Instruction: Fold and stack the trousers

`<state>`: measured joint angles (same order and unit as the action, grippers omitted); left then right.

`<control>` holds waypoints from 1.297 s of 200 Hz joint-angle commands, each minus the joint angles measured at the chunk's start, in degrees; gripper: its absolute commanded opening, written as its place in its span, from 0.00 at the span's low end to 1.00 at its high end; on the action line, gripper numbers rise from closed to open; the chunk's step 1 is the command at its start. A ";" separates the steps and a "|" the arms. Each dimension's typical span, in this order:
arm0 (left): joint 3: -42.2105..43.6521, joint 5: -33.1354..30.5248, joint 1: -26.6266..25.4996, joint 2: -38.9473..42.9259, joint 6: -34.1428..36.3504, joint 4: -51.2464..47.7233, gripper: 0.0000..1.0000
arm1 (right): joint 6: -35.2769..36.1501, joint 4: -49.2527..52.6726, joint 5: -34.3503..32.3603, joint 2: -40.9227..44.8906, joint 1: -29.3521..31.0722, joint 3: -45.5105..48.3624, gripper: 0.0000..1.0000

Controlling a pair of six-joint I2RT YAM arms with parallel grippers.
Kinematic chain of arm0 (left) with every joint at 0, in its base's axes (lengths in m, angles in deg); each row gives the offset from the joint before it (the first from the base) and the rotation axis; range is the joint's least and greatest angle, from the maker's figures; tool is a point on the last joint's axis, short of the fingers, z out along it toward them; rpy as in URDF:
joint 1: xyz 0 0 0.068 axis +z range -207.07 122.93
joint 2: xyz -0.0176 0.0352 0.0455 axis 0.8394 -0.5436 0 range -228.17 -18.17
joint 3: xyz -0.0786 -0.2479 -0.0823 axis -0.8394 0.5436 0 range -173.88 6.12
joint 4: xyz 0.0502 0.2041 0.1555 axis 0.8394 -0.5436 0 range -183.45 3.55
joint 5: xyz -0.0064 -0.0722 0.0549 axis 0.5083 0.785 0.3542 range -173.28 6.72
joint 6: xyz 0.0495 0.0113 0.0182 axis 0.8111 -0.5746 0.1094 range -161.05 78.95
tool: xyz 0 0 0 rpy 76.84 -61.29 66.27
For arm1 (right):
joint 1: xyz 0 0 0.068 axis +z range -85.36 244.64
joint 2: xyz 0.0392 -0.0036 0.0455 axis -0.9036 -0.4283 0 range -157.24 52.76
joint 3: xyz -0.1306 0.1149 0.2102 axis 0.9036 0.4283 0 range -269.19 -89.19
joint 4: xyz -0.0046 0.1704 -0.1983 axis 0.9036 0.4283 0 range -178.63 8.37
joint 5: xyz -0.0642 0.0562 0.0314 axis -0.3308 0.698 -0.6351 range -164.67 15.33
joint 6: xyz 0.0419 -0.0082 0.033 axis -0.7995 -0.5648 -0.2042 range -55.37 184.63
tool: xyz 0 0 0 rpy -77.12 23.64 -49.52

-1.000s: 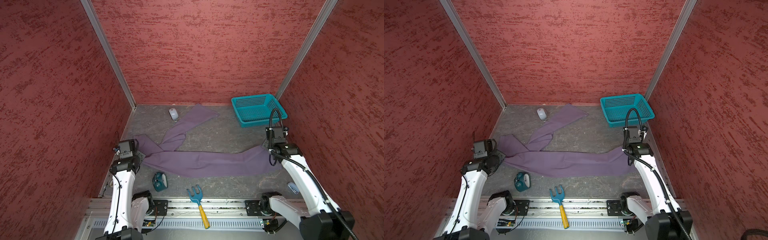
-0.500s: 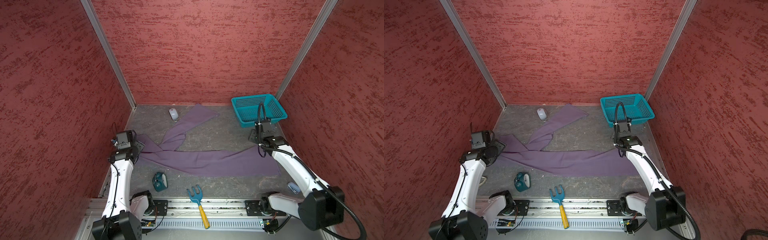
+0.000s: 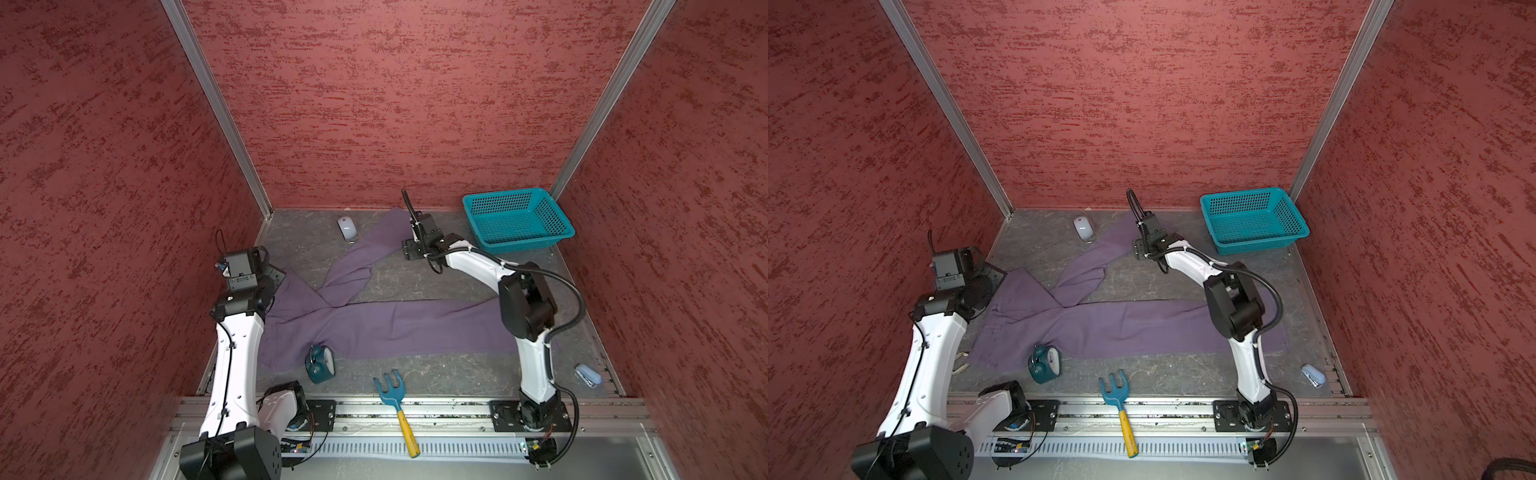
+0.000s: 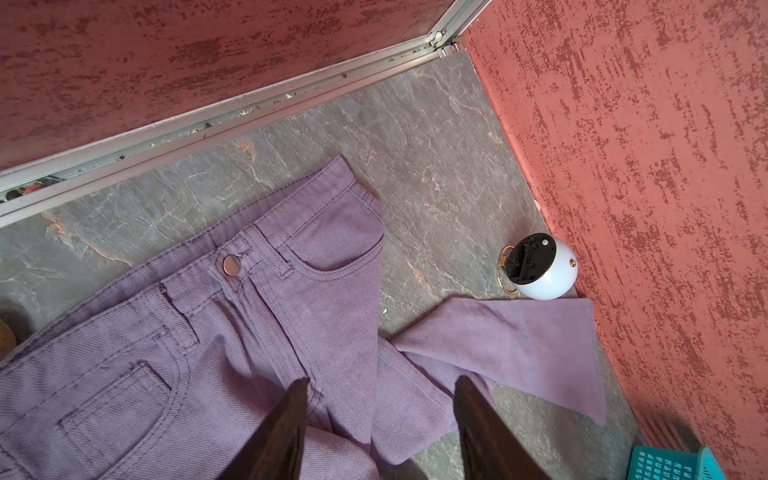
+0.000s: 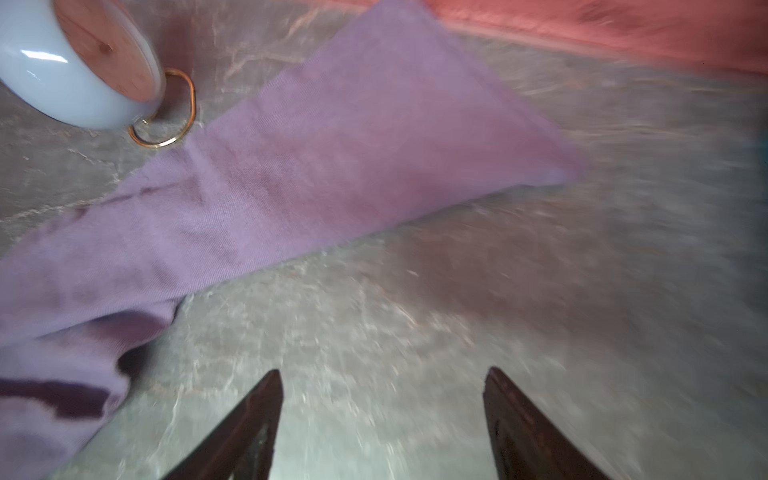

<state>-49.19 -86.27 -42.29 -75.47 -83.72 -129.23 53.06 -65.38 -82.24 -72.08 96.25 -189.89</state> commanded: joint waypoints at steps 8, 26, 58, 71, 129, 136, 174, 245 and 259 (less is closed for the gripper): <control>2.06 -0.44 -0.02 0.27 1.67 1.25 0.70 | 1.21 5.54 4.31 -8.37 -0.40 -13.93 0.81; 2.74 -0.49 0.08 -1.58 2.05 2.41 0.82 | 0.73 8.03 5.06 -14.32 -0.41 -21.39 0.82; 2.84 2.27 0.09 -6.08 2.59 4.53 0.93 | 0.37 13.24 5.02 -22.86 -0.76 -33.40 0.82; 2.82 2.90 0.12 -7.37 2.59 5.14 0.94 | -0.06 13.86 5.60 -24.53 -0.98 -34.89 0.82; 3.63 5.15 0.00 -8.45 1.98 6.58 0.96 | -2.51 14.58 8.45 -27.22 -1.12 -34.85 0.62; 3.65 5.35 -0.03 -8.36 1.98 6.70 0.96 | -3.00 14.34 9.37 -27.31 -1.12 -34.66 0.39; 4.12 5.38 -0.32 -6.72 1.87 5.41 0.95 | -4.77 11.17 8.77 -23.33 -1.21 -28.75 0.00; 6.88 4.25 -0.38 -2.91 2.52 4.15 0.90 | -3.92 0.75 10.72 -11.31 -2.44 -15.12 0.61; 6.94 4.95 -0.46 -3.24 2.19 4.45 0.91 | -5.27 3.02 11.70 -13.69 -2.44 -18.18 0.72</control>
<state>-42.72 -81.85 -42.31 -78.88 -81.71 -125.01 48.55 -61.69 -73.37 -84.56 94.11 -204.47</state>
